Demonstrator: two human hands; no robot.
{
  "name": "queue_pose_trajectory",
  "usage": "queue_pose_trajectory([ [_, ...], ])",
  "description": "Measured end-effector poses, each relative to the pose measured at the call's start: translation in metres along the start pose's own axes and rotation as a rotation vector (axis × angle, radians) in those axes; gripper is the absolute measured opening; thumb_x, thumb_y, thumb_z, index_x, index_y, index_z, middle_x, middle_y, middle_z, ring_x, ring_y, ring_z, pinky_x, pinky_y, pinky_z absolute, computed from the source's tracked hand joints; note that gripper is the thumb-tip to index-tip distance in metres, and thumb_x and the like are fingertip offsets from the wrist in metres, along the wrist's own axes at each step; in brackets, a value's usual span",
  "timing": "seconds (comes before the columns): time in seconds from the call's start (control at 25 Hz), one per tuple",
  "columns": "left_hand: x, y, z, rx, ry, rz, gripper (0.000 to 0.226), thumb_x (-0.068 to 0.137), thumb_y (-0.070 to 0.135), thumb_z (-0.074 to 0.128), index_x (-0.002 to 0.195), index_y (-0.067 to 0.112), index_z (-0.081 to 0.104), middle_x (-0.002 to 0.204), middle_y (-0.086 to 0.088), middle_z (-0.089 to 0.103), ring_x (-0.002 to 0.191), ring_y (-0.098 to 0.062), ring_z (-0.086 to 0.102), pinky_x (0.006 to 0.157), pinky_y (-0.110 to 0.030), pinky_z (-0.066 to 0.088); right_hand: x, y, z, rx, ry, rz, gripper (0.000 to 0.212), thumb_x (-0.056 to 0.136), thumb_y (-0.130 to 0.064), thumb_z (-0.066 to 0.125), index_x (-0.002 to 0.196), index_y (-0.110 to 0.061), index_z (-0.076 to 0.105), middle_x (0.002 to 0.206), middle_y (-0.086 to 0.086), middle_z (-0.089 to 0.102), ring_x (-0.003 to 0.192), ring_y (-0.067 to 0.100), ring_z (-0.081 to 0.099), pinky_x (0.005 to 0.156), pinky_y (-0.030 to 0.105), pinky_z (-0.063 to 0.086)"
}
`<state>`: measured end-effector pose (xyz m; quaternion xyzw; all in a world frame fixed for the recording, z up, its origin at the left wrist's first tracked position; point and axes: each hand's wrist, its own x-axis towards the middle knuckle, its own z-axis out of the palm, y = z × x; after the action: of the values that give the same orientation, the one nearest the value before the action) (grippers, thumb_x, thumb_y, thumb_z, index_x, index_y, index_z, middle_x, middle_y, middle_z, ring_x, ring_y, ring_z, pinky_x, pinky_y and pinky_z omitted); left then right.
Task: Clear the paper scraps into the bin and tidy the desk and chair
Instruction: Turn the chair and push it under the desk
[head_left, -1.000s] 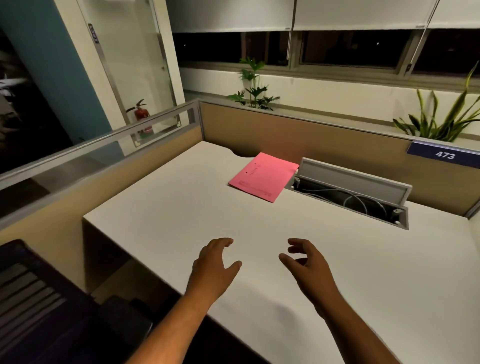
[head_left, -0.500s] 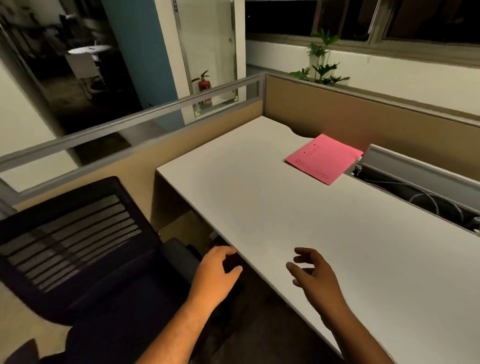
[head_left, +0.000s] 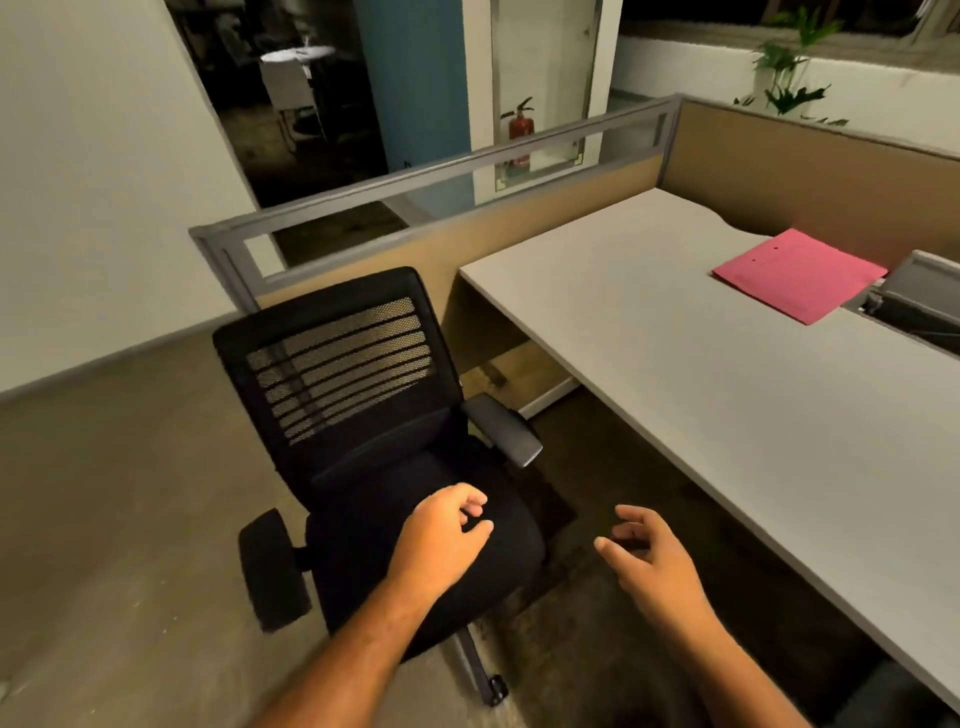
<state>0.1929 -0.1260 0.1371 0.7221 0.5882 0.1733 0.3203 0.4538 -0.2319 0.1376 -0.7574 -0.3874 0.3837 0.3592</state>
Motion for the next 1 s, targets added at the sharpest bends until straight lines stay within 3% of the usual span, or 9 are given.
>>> queue_pose_trajectory([
  [0.12, -0.024, -0.041, -0.040, 0.193, -0.041, 0.041, 0.028, 0.088, 0.042, 0.079, 0.113, 0.040, 0.067, 0.103, 0.022, 0.063, 0.098, 0.002, 0.060, 0.089, -0.028, 0.057, -0.024, -0.012, 0.049, -0.028, -0.036, 0.017, 0.062, 0.093, -0.039, 0.078, 0.146, -0.034, 0.047, 0.131, -0.006, 0.059, 0.112, 0.020, 0.068, 0.095, 0.049, 0.062],
  [0.24, -0.046, -0.084, -0.079, 0.291, -0.088, 0.029, 0.029, 0.087, 0.046, 0.078, 0.113, 0.040, 0.066, 0.106, 0.021, 0.062, 0.100, 0.000, 0.060, 0.090, -0.031, 0.055, -0.042, -0.023, 0.099, -0.072, -0.137, 0.037, 0.058, 0.093, -0.038, 0.078, 0.144, -0.031, 0.051, 0.133, -0.003, 0.060, 0.113, 0.022, 0.068, 0.095, 0.051, 0.061],
  [0.48, -0.068, -0.160, -0.132, 0.266, -0.070, -0.089, 0.032, 0.088, 0.044, 0.078, 0.117, 0.037, 0.068, 0.110, 0.019, 0.064, 0.102, -0.001, 0.064, 0.092, -0.032, 0.057, -0.041, -0.052, 0.176, -0.138, -0.321, 0.089, 0.052, 0.093, -0.037, 0.078, 0.138, -0.031, 0.054, 0.124, -0.007, 0.059, 0.106, 0.013, 0.068, 0.085, 0.034, 0.064],
  [0.8, -0.004, -0.226, -0.203, 0.266, -0.043, -0.118, 0.033, 0.091, 0.035, 0.079, 0.122, 0.030, 0.070, 0.118, 0.013, 0.065, 0.108, -0.003, 0.062, 0.095, -0.026, 0.055, 0.029, -0.106, 0.273, -0.104, -0.384, 0.132, 0.056, 0.092, -0.038, 0.078, 0.140, -0.035, 0.050, 0.128, -0.008, 0.054, 0.109, 0.015, 0.066, 0.093, 0.040, 0.060],
  [1.0, 0.072, -0.230, -0.266, 0.388, -0.018, -0.049, 0.035, 0.092, 0.035, 0.076, 0.126, 0.031, 0.068, 0.126, 0.013, 0.062, 0.120, -0.006, 0.057, 0.100, -0.029, 0.051, 0.082, -0.143, 0.318, 0.067, -0.337, 0.218, 0.077, 0.089, -0.035, 0.081, 0.152, -0.034, 0.038, 0.134, -0.003, 0.049, 0.103, 0.013, 0.061, 0.068, 0.031, 0.056],
])
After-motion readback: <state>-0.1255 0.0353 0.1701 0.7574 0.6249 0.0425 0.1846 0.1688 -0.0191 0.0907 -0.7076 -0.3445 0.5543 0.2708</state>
